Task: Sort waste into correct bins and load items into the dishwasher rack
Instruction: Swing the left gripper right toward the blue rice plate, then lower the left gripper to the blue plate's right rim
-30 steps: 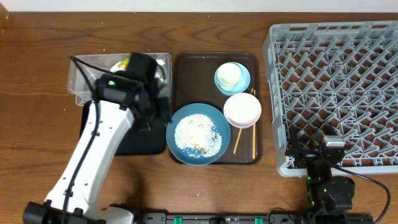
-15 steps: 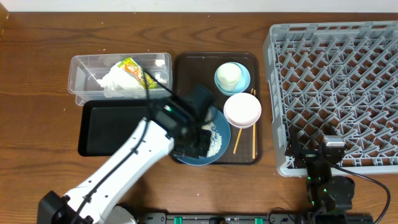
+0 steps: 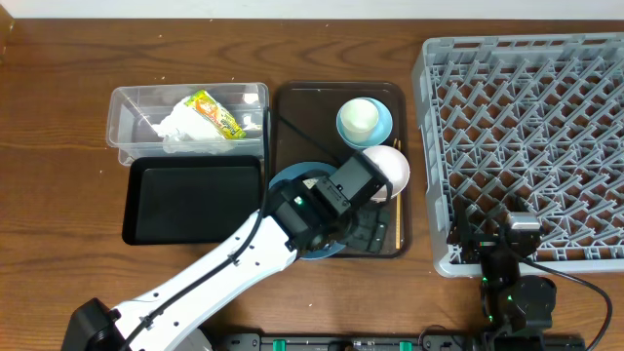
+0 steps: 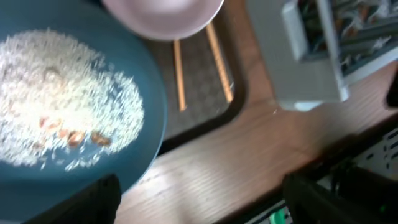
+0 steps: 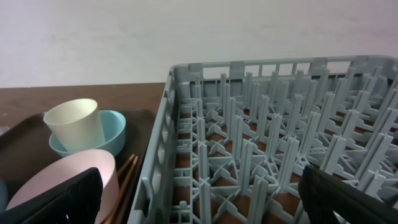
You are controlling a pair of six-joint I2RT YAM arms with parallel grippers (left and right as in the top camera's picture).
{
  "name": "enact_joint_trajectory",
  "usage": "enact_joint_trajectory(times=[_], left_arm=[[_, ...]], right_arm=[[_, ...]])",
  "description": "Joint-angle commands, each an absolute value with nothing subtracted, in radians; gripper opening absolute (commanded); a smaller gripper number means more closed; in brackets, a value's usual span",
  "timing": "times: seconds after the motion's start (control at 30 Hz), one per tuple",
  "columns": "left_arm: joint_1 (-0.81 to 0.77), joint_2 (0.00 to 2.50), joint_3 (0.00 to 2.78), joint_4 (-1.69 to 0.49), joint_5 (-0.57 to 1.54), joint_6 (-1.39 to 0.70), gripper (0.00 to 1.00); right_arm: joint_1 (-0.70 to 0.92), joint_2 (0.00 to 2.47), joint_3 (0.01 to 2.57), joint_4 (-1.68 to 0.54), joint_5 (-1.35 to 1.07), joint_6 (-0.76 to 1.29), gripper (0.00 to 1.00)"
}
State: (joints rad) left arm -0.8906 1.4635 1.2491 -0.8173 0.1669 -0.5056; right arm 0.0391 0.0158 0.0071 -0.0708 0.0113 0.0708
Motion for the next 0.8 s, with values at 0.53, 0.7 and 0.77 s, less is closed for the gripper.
enact_joint_trajectory(times=[0.53,0.7,0.77], left_arm=[[-0.909,1.649,1.200,-0.802,0.087,-0.514,0.49],[-0.909,1.713,1.200,-0.762,0.077,-0.514,0.48],[-0.909,1.738,1.200,-0.741,0.077,-0.514,0.48]], right_arm=[[0.047,0.016,0.005,-0.075,0.010,0.073,0.99],[0.047,0.016,0.005,-0.075,0.010,0.073,0.99],[0.047,0.016,0.005,-0.075,0.010,0.073,0.99]])
